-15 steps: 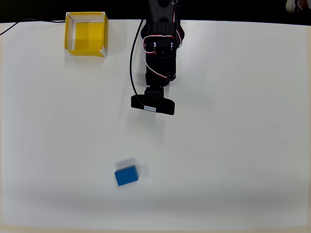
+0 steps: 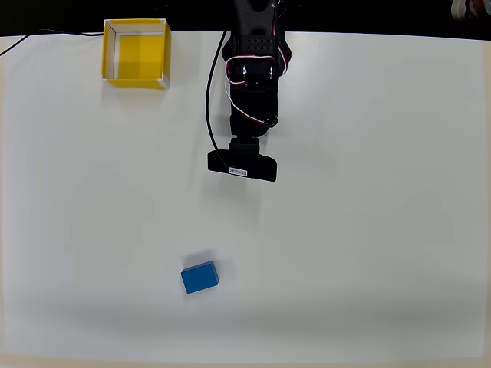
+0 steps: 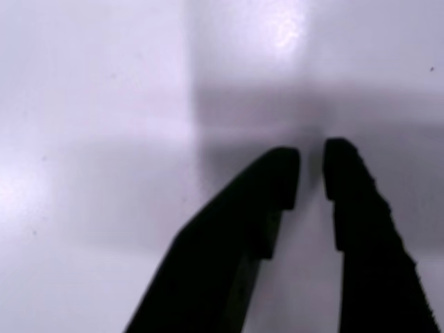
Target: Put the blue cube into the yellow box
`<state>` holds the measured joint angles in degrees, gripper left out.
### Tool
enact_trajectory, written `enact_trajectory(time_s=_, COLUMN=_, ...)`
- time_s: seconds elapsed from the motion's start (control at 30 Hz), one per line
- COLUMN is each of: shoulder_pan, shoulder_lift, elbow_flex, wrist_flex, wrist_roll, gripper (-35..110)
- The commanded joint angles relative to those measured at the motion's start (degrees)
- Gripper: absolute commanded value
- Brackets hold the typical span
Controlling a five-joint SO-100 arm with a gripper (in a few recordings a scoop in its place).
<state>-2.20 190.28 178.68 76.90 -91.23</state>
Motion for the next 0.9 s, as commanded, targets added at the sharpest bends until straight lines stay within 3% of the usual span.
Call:
enact_trajectory(time_s=0.0, shoulder_pan=0.9, shoulder_lift=-0.6, elbow_flex=-1.8, wrist_flex=0.2, wrist_roll=0.2, gripper=1)
enact_trajectory(time_s=0.4, shoulder_pan=9.8, shoulder_lift=-38.4, elbow_flex=-36.5, wrist_flex=-17.1, wrist_roll=15.2, gripper=37)
enact_trajectory(time_s=0.7, shoulder_pan=18.4, shoulder_lift=-60.5, elbow_flex=-54.8, wrist_flex=-26.6, wrist_roll=16.4, gripper=54)
enact_trajectory(time_s=0.87, shoulder_pan=22.6, shoulder_lift=-72.6, elbow_flex=-66.6, wrist_flex=-28.1, wrist_roll=22.7, gripper=58)
